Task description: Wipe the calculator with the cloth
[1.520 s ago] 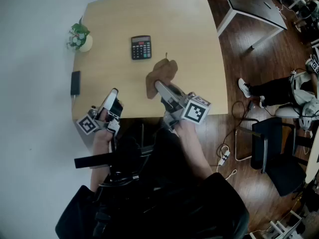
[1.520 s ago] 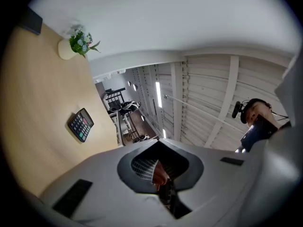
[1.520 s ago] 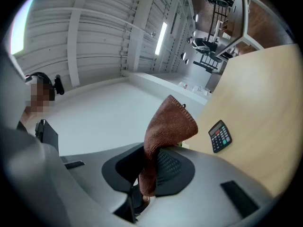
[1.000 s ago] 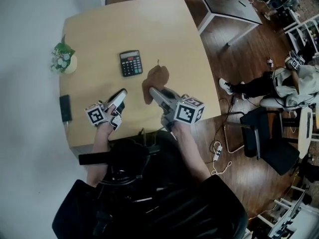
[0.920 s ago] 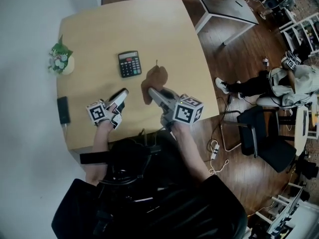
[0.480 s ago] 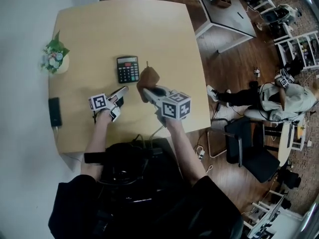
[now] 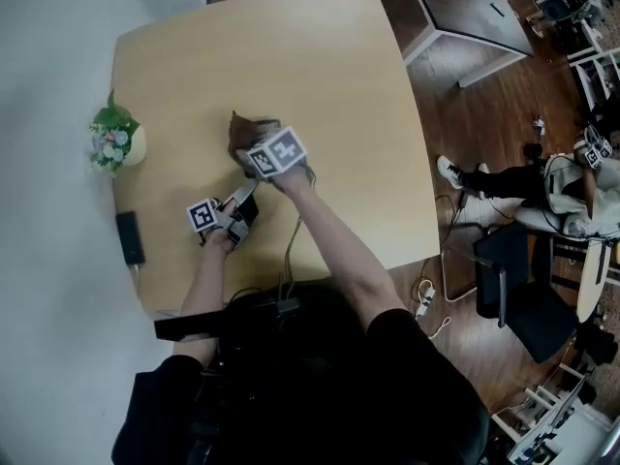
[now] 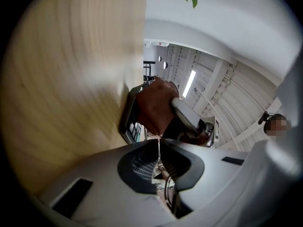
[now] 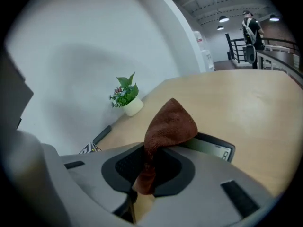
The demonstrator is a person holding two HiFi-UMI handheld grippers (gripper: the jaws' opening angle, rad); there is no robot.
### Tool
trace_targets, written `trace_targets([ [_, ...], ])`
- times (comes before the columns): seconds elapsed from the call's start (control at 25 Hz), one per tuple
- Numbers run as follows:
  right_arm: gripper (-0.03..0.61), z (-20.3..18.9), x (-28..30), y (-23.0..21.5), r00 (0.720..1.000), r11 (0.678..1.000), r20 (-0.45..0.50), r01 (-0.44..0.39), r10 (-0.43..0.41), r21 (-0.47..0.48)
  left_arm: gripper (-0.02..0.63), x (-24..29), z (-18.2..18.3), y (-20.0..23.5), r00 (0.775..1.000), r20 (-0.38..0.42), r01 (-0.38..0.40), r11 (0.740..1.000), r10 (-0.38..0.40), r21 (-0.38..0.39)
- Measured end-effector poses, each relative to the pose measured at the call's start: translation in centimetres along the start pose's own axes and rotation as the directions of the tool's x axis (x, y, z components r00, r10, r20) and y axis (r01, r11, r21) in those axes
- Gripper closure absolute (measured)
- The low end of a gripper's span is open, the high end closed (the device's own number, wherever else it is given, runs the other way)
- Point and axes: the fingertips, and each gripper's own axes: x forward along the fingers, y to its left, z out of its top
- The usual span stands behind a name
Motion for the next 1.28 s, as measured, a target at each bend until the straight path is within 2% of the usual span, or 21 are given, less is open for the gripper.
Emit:
trace_targets([
  [0.04, 0.528, -0.2, 1.2, -0.3, 1.0, 1.0, -0.026, 0.0, 0.0, -0.007, 0.61, 0.0, 0.0, 0.0, 1.0, 0.006, 0.002, 1.0, -0.002, -0.001],
  [0.16, 0.526, -1.2, 2.2, -1.8, 0.996, 0.999, -0.078, 0.029, -0.031, -0.024, 0.607, 0.0, -0.2, 0.0, 1.0, 0.008, -0.004, 1.0, 0.004, 0.001],
  [0.32, 0.522, -2.6, -0.9, -5.4, 0.995, 0.995, -0.057, 0.087, -0.084, 0.046, 0.607, 0.0, -0.2, 0.1, 1.0, 0.002, -0.015, 1.0, 0.015, -0.005],
  [0.4, 0.522, -3.7, -3.5, -8.1, 0.986, 0.984, -0.06, 0.16, -0.156, 0.075, 0.607, 0.1, -0.1, -0.1, 1.0, 0.001, -0.014, 1.0, 0.014, -0.002],
  [0.56, 0.526, -5.7, -9.1, -12.5, 0.941, 0.939, -0.096, 0.333, -0.324, 0.09, 0.607, 0.1, -0.2, -0.4, 1.0, 0.002, -0.016, 1.0, 0.016, -0.004],
  [0.64, 0.526, -4.4, -9.9, -11.1, 0.95, 0.945, -0.056, 0.312, -0.308, 0.096, 0.607, 0.1, -0.2, -0.4, 1.0, 0.0, -0.016, 1.0, 0.016, -0.006],
  [0.72, 0.526, -1.6, -8.3, -7.0, 0.982, 0.979, 0.017, 0.185, -0.187, 0.084, 0.606, 0.2, -0.3, -0.4, 1.0, 0.0, -0.01, 1.0, 0.01, -0.011],
  [0.8, 0.526, 0.9, -5.2, -2.7, 0.997, 0.998, 0.057, 0.053, -0.056, 0.045, 0.606, 0.2, -0.3, -0.5, 1.0, 0.001, -0.004, 1.0, 0.004, -0.011],
  [0.88, 0.526, 1.9, -1.8, -0.6, 1.0, 1.0, 0.027, 0.008, -0.008, -0.011, 0.606, 0.2, -0.4, -0.6, 1.0, 0.002, -0.001, 1.0, 0.001, -0.006],
  [1.04, 0.525, 0.4, 1.9, -2.5, 0.991, 0.995, -0.096, 0.085, -0.09, -0.059, 0.606, 0.2, -0.4, -0.5, 1.0, 0.001, -0.003, 1.0, 0.003, 0.005],
  [1.16, 0.525, -1.3, 0.5, -4.9, 0.976, 0.986, -0.145, 0.15, -0.16, -0.075, 0.606, 0.1, -0.4, -0.3, 1.0, -0.001, -0.013, 1.0, 0.013, -0.005],
  [1.28, 0.523, -3.2, -2.2, -7.8, 0.965, 0.977, -0.152, 0.209, -0.213, -0.043, 0.606, 0.2, -0.3, -0.3, 1.0, -0.002, -0.011, 1.0, 0.011, -0.001],
])
